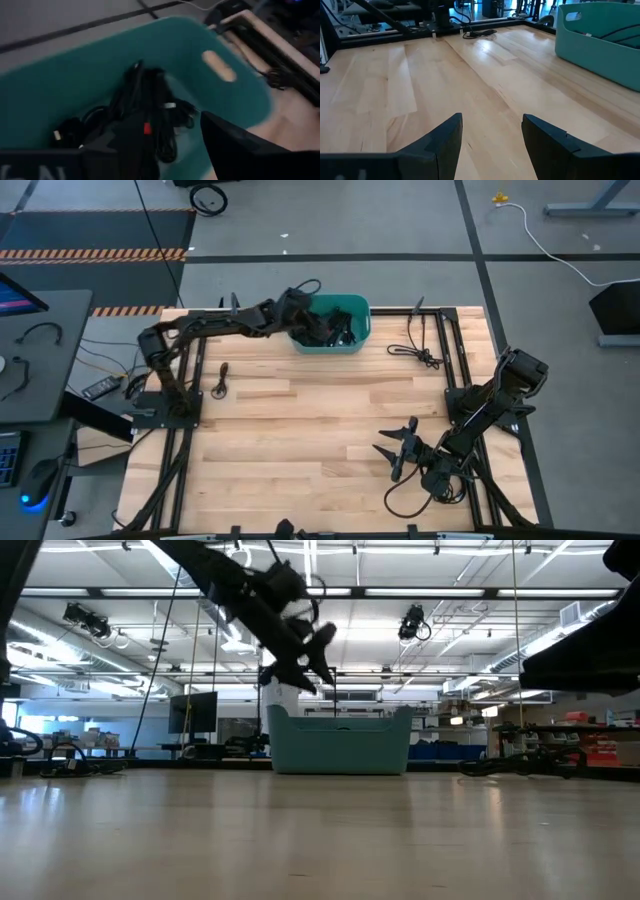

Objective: Pick and place USB-C Cables
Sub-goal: Put the top left black charger cable into the blue bin

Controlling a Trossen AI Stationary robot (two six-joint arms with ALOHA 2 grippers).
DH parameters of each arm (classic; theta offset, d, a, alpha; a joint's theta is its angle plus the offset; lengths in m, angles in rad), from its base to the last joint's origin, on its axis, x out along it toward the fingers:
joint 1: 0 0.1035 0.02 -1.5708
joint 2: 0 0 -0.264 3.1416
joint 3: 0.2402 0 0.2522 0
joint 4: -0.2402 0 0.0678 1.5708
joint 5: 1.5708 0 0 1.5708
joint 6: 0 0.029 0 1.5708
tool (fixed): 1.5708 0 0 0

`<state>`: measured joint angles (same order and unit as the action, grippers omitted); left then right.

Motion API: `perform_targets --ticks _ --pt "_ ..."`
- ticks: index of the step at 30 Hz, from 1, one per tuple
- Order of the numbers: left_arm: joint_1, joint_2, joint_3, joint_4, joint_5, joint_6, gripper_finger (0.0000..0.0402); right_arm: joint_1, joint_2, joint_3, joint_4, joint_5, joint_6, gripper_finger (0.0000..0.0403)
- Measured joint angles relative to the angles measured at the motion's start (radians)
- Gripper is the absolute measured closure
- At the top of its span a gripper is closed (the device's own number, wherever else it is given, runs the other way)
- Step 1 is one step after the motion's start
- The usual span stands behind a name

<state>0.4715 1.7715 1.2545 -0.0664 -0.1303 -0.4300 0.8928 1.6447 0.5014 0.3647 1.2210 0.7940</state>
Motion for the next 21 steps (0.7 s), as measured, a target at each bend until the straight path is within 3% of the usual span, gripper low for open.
perform_targets --ticks 4,10,16,21 --pt "-0.048 -0.131 0.001 -0.13 0.013 0.129 0.0198 0.0 0.0 0.0 -0.005 -0.017 0.005 0.0192" --pt "-0.197 -0.316 0.001 -0.612 -0.114 0.198 0.0228 0.0 0.0 0.0 -0.008 -0.02 0.019 0.0192" --pt "-0.347 -0.369 -0.018 -1.088 -0.22 -0.07 0.0254 -0.012 0.0 0.0 -0.007 -0.01 0.019 0.0192" --pt "-0.406 -0.368 -0.137 -1.204 -0.268 -0.314 0.026 -0.02 0.0 0.0 -0.006 -0.01 0.018 0.0192"
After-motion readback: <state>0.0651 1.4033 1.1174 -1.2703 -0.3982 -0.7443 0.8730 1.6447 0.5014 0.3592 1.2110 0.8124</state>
